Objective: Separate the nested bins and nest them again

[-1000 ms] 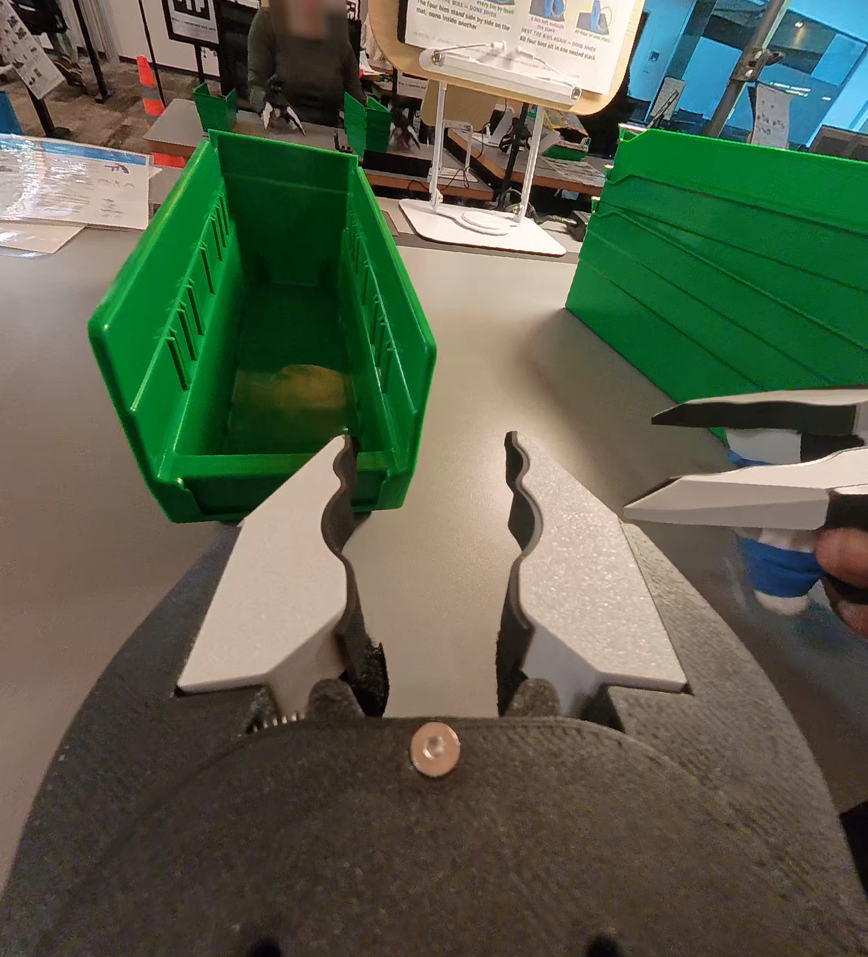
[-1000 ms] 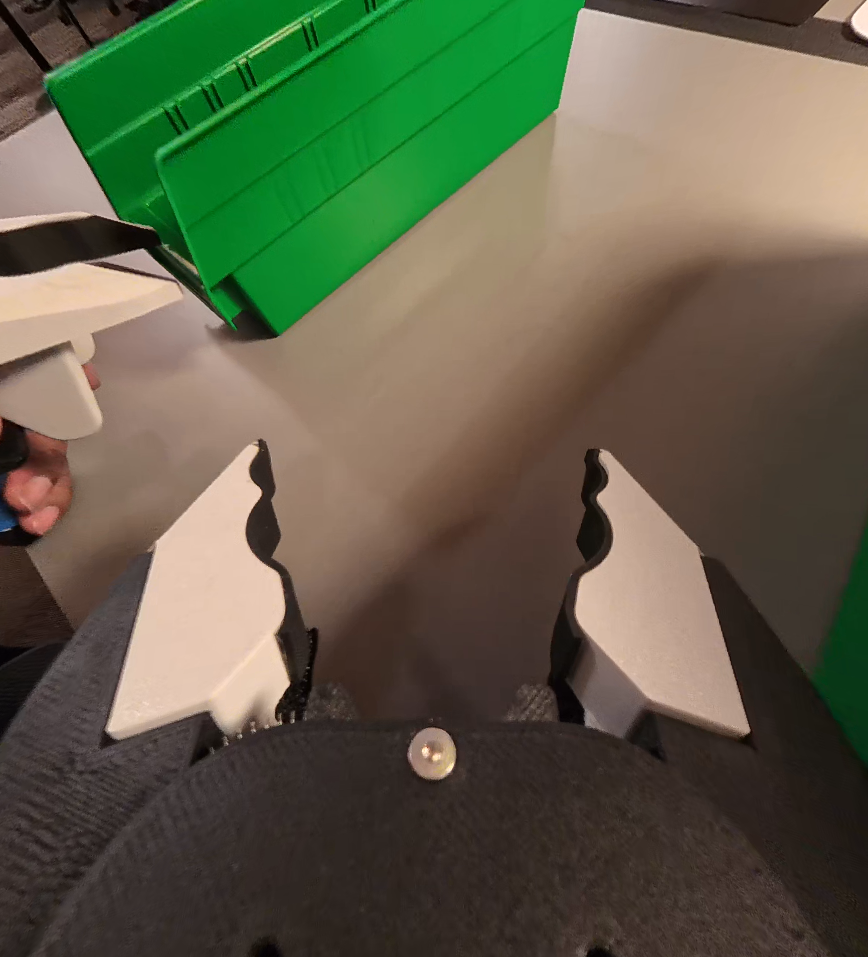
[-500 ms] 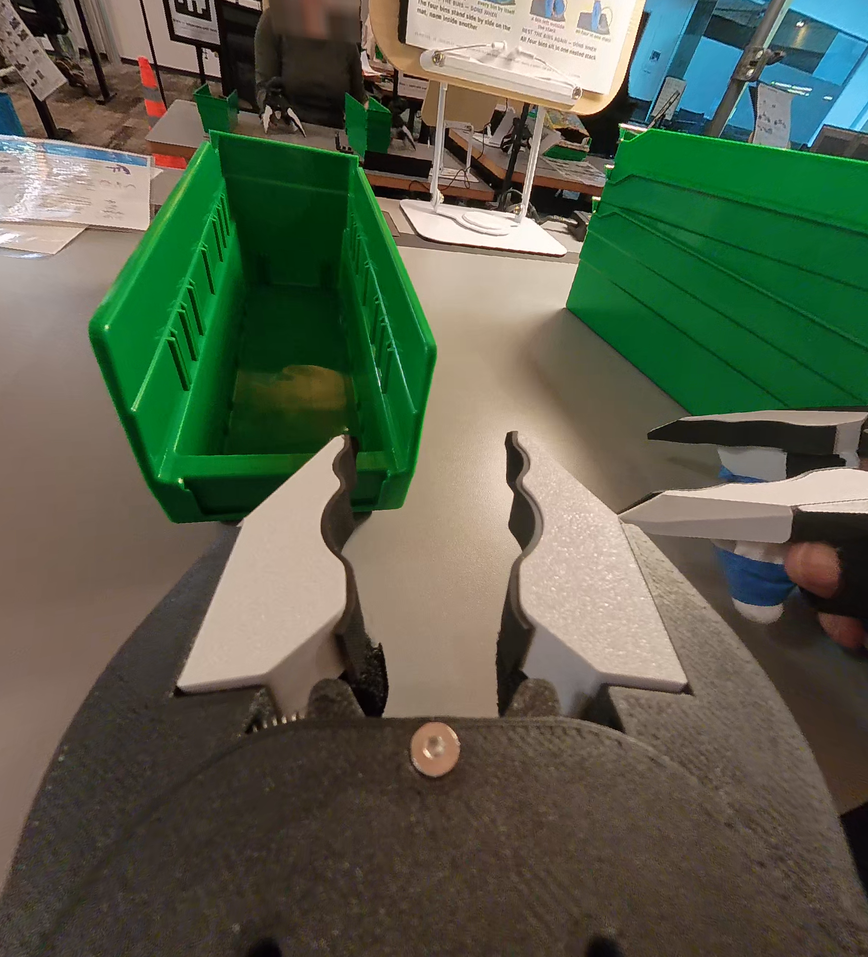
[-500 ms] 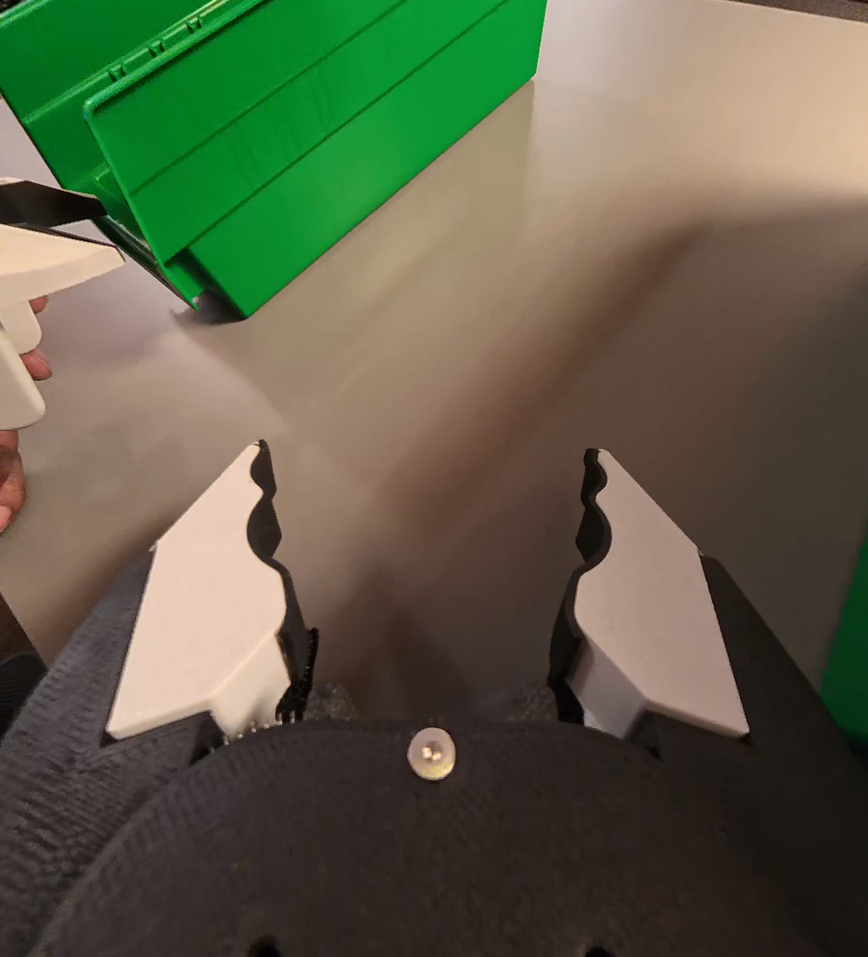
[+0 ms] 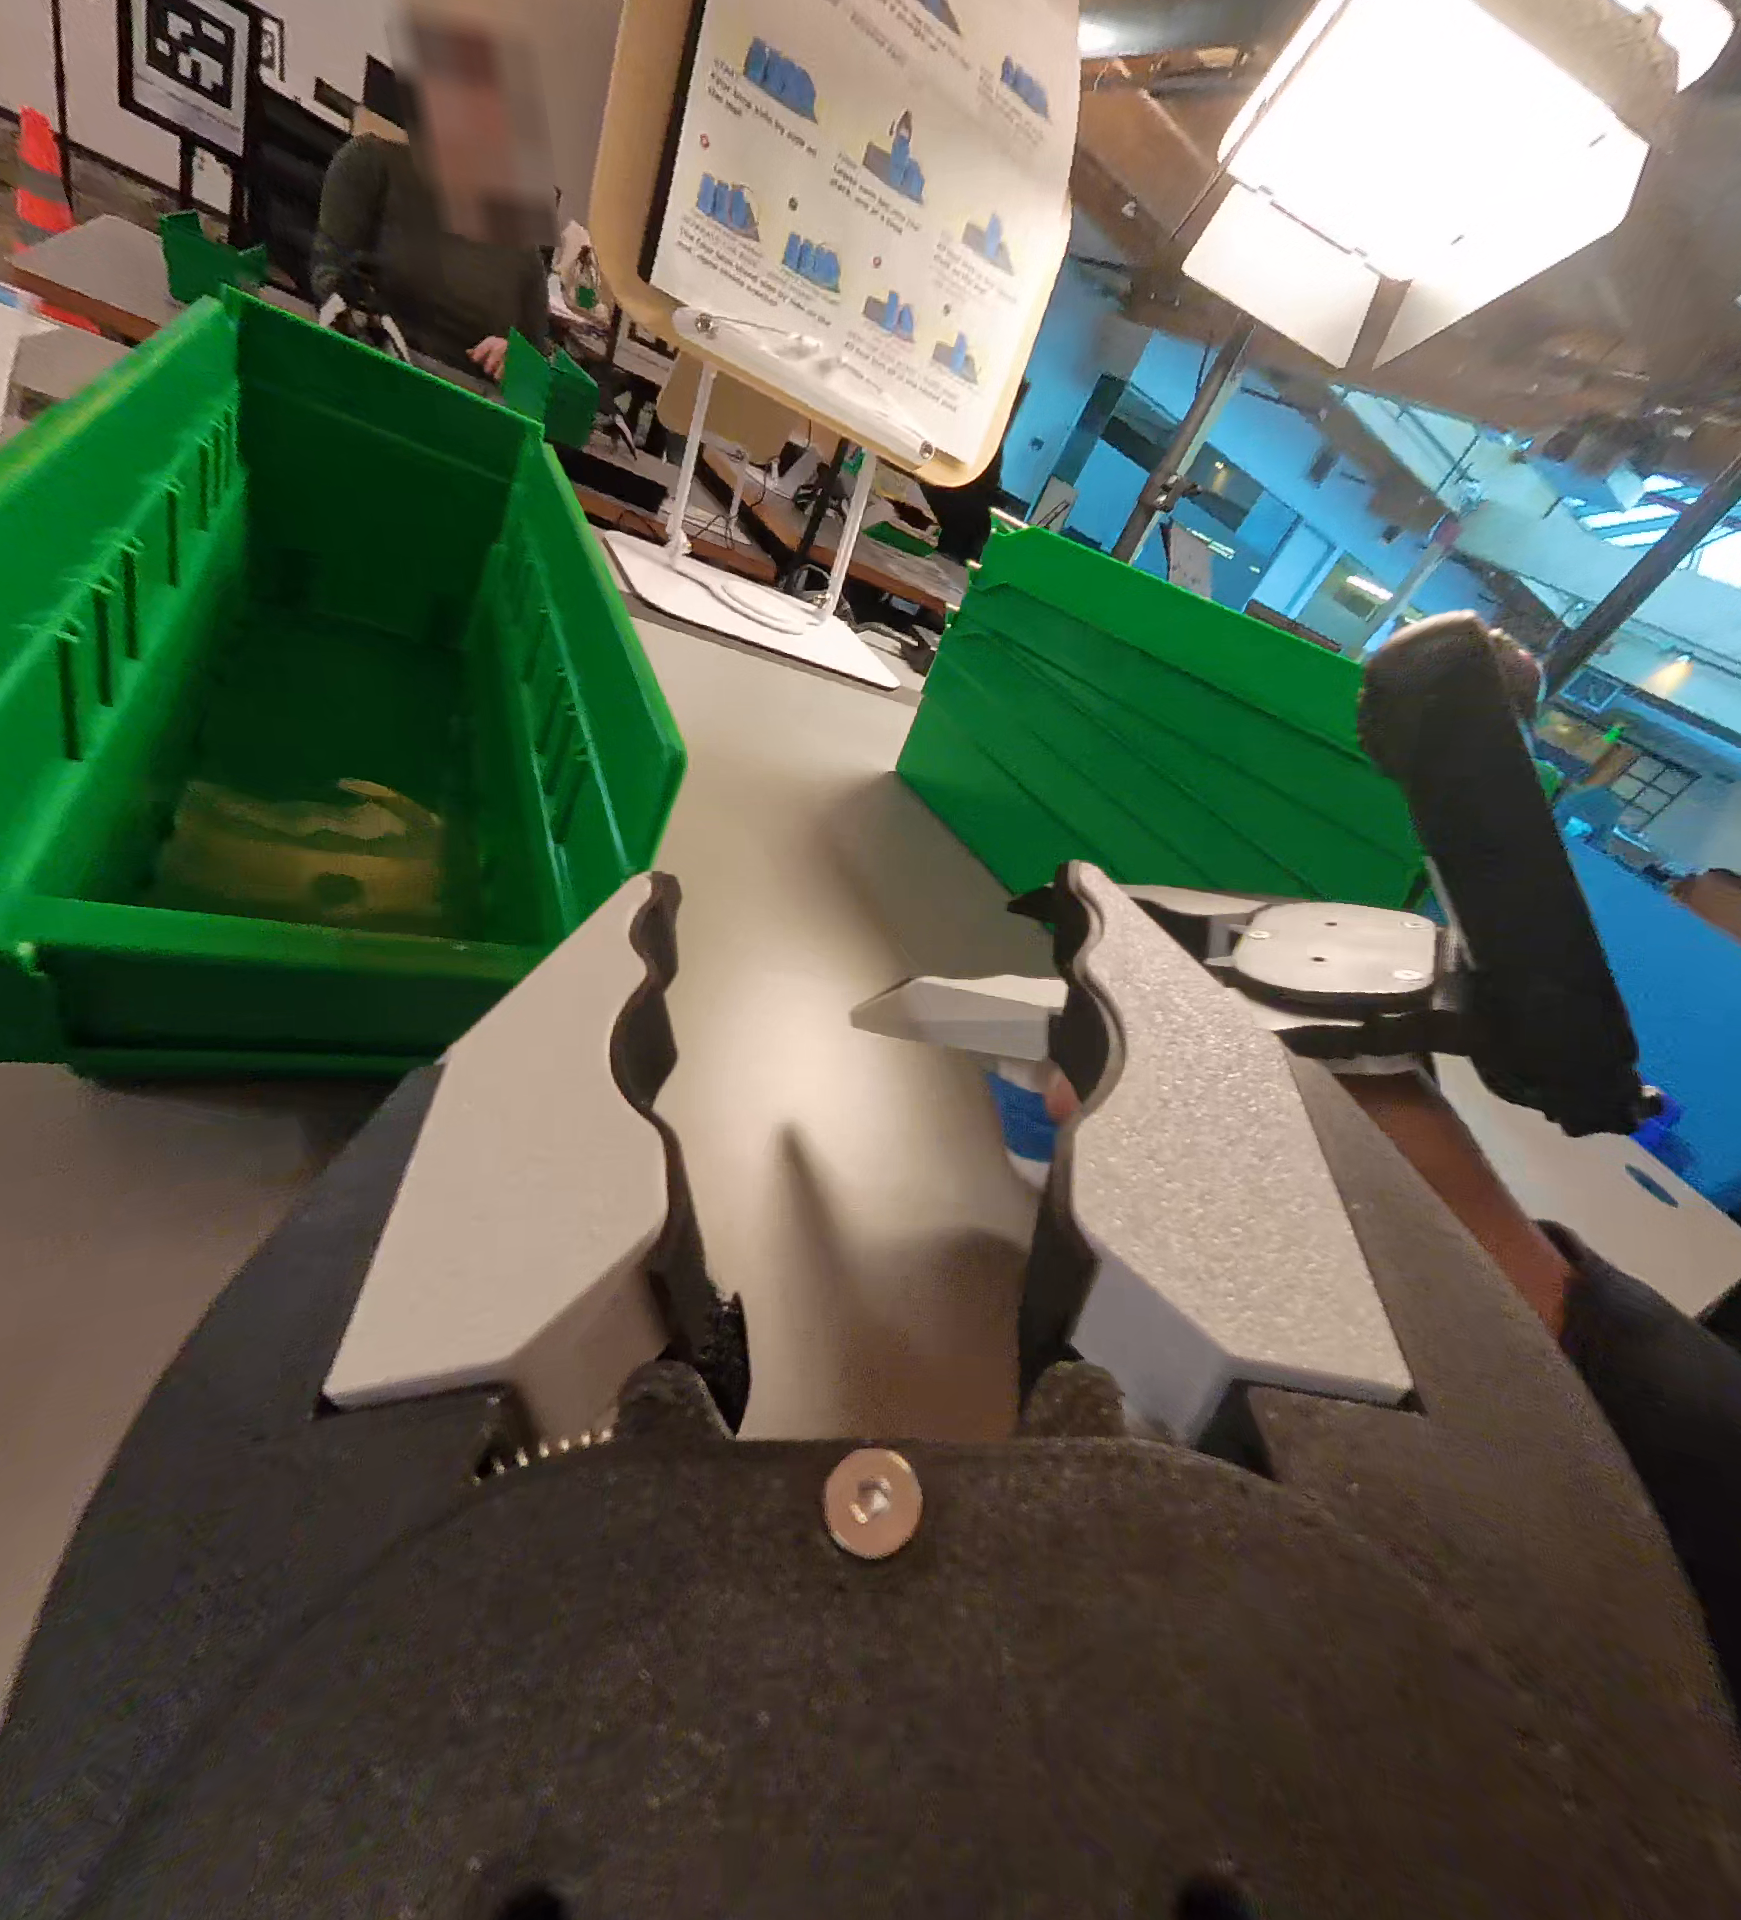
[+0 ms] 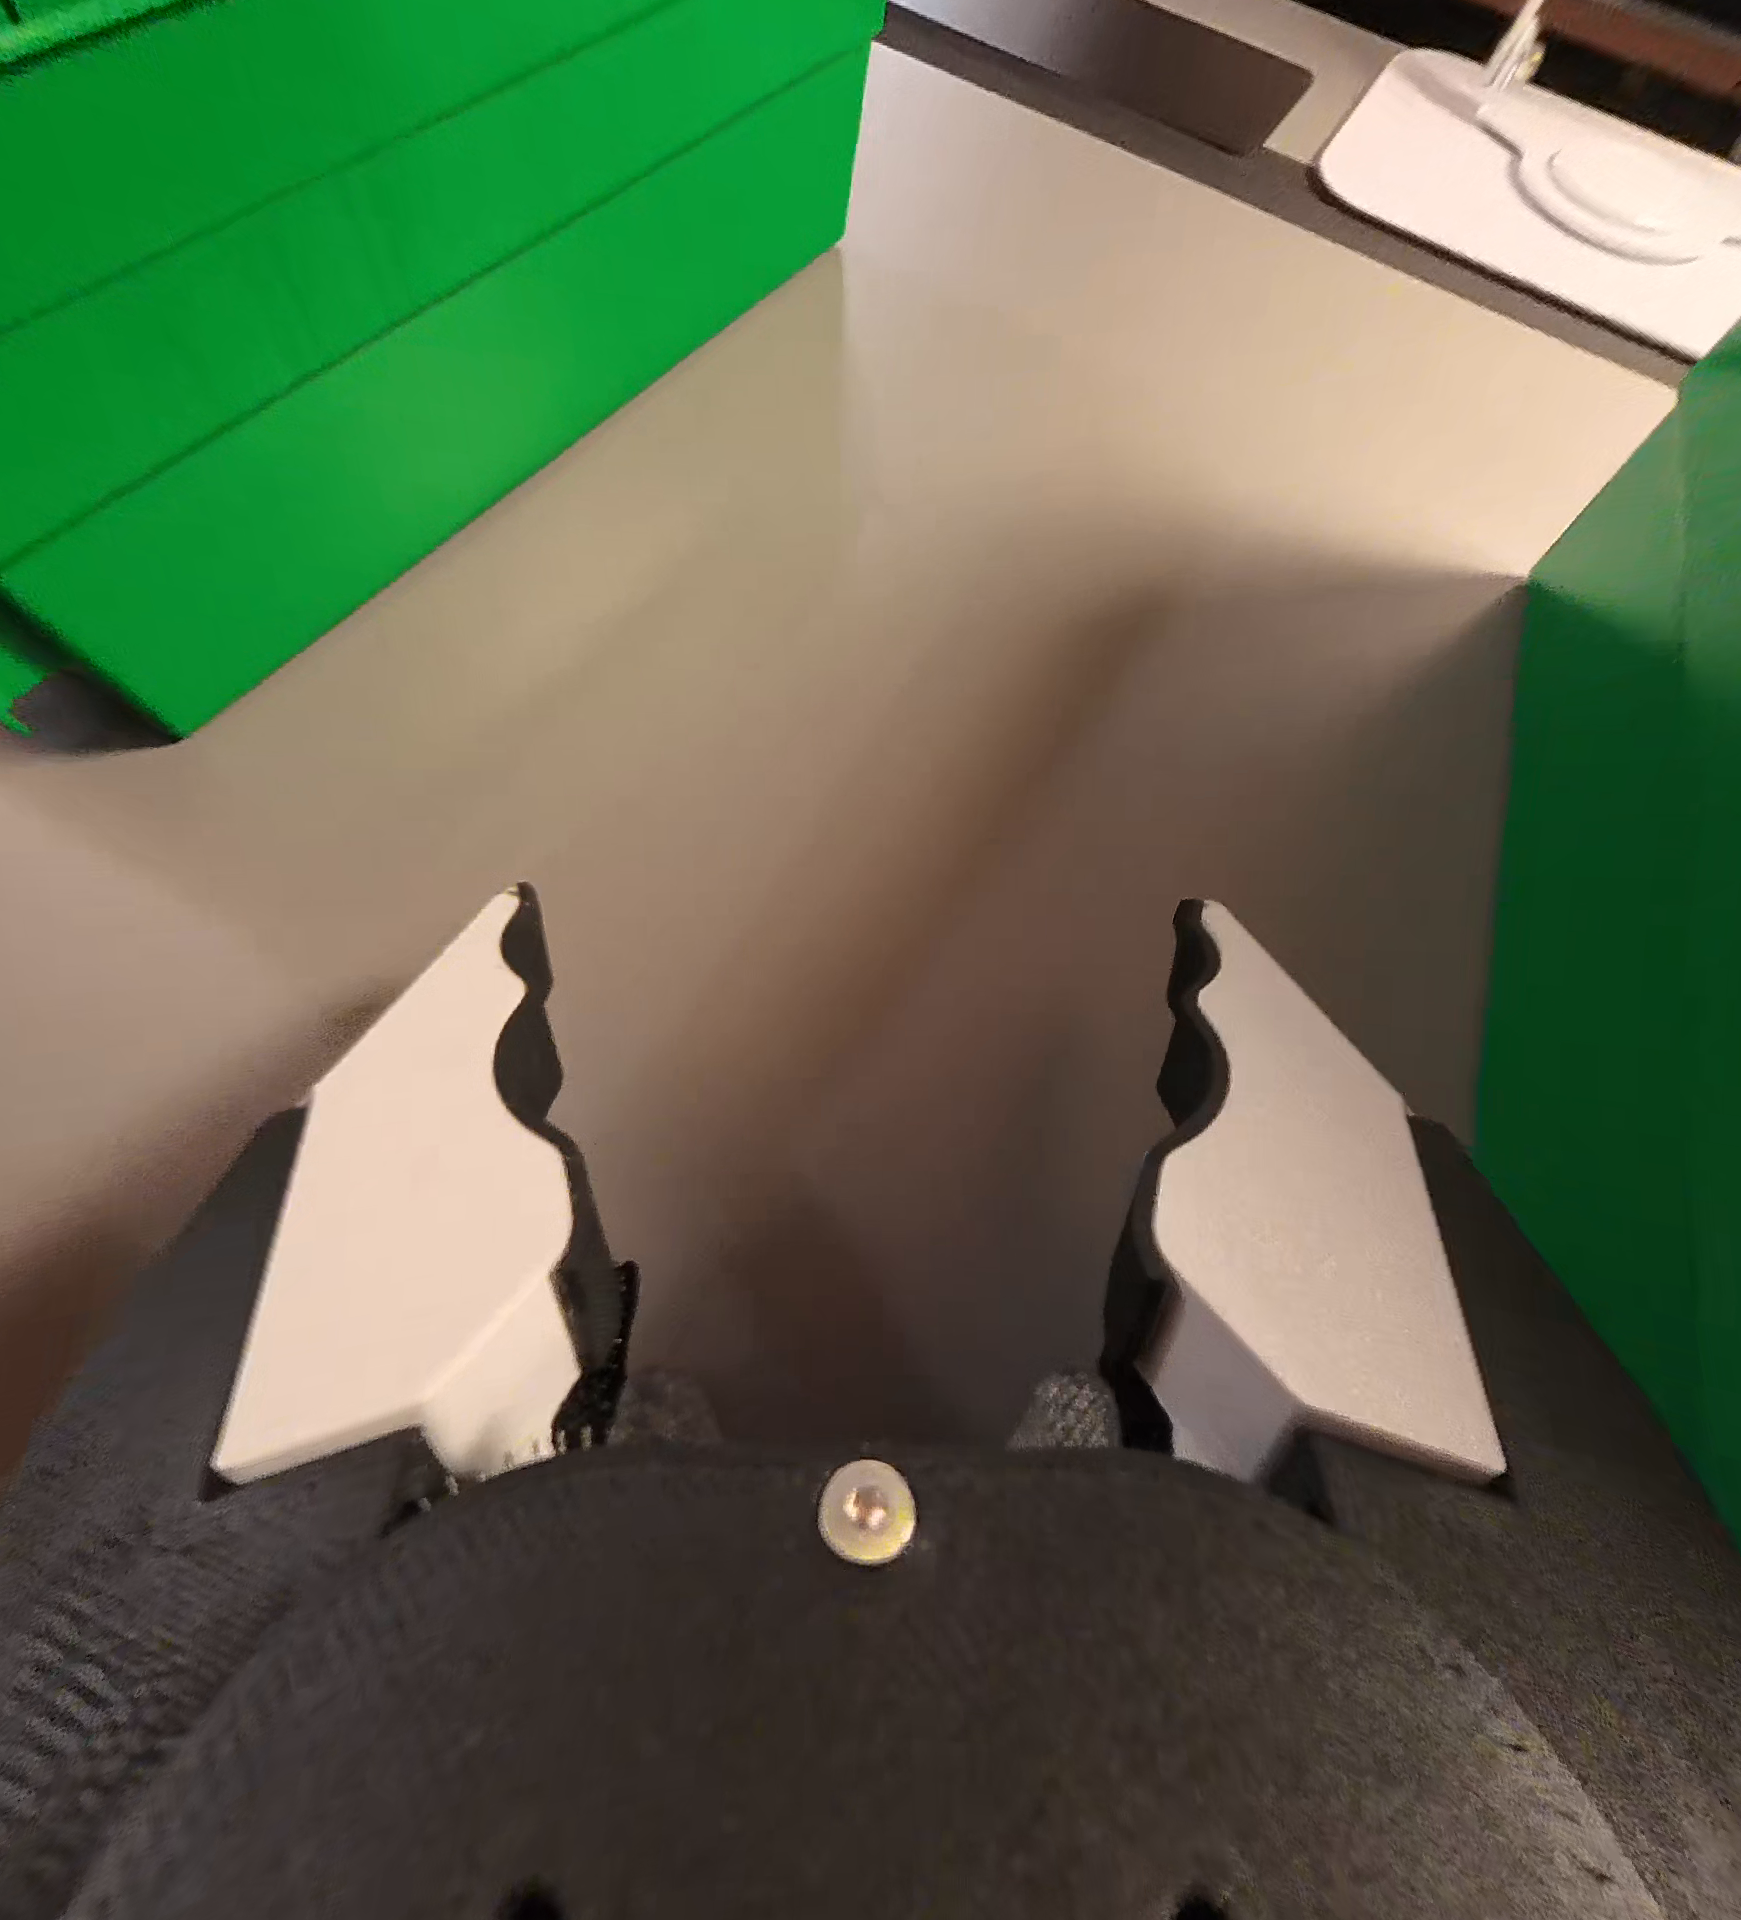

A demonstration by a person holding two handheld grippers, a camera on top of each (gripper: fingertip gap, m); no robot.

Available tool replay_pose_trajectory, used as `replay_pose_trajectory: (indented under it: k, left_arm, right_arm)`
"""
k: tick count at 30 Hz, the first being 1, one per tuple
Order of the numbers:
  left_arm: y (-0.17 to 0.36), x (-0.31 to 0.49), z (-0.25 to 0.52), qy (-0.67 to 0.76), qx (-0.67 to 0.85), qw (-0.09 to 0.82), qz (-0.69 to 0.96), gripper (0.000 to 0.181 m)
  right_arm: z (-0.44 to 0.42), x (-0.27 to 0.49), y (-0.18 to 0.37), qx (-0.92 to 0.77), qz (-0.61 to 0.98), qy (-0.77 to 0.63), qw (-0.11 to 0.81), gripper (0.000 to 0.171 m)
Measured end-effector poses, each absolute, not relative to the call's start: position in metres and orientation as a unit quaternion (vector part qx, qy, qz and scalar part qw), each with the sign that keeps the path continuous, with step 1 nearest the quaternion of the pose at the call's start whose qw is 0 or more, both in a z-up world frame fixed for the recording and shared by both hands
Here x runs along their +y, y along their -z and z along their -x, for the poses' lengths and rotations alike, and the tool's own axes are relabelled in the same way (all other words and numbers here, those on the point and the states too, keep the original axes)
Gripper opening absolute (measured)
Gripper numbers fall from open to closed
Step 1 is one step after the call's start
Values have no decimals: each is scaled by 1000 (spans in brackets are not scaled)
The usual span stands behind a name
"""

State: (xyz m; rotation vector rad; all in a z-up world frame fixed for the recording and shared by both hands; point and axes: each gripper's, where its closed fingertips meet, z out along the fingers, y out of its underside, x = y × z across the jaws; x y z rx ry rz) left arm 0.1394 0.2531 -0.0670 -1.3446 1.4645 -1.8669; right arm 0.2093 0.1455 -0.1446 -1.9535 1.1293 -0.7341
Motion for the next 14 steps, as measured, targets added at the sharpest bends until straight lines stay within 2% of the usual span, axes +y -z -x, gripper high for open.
replay_pose_trajectory:
  k: [14]
  left_arm:
    - [67,220,-132,684,516,189,479,102]
  right_arm:
    - [-234,140,143,415,761,400,298,120]
